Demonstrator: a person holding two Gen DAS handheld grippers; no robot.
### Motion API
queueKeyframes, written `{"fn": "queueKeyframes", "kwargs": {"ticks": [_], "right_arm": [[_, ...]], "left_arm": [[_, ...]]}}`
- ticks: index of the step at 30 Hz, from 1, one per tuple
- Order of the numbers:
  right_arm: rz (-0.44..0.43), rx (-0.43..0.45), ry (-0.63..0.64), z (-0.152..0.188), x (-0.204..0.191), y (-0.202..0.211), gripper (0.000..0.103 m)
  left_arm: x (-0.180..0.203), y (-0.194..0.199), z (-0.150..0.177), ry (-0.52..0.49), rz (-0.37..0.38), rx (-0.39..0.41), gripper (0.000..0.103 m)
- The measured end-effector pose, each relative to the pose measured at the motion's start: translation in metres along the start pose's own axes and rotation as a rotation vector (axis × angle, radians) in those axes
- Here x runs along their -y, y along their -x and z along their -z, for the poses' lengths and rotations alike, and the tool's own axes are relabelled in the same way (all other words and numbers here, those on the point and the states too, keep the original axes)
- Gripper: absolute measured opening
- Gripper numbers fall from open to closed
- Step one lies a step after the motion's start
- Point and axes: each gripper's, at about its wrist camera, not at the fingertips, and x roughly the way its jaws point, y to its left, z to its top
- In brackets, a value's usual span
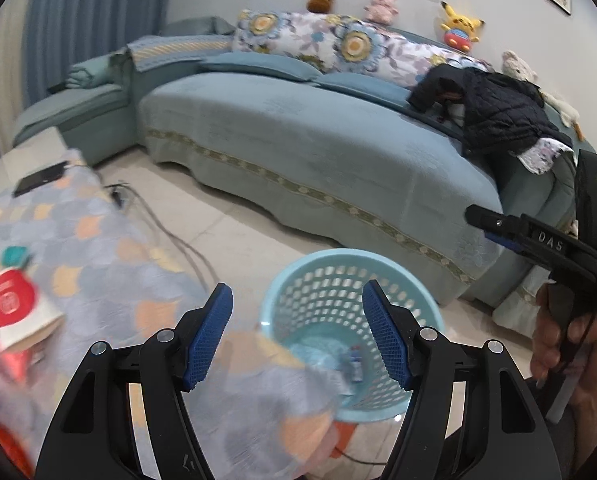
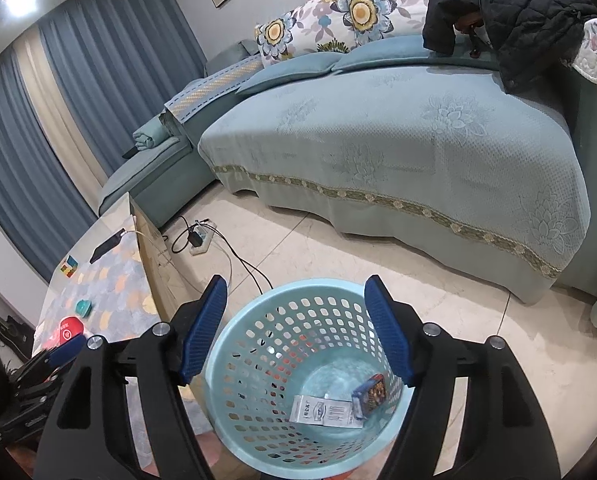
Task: Collect trash
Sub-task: 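Open both tools over the blue basket, dropping carton and cigarette box, then grasp the red plastic bag with the left tool while the right tool grasps the plastic bottle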
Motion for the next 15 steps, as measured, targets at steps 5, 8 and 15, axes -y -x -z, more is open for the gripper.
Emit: {"fn": "queueKeyframes", "kwargs": {"ticks": [5,8,15], "right_arm": [[0.050,0.029,0.037,0.001,-0.014,0.006,0.070],[0.074,0.058,0.061,0.002,-0.026,0.012,0.073],[0.104,0.107,0.099,0.005,-0.052,0.028,0.080]], "left_arm": [[-0.014,0.045,0.012,-0.016,-0.066,0.043,0.082],[-0.017,0.071,0.018,-0.057,-0.109,0.069,0.091],[-0.032,0.125,0.037,-0.114,-0.270,0.116,0.095]]}}
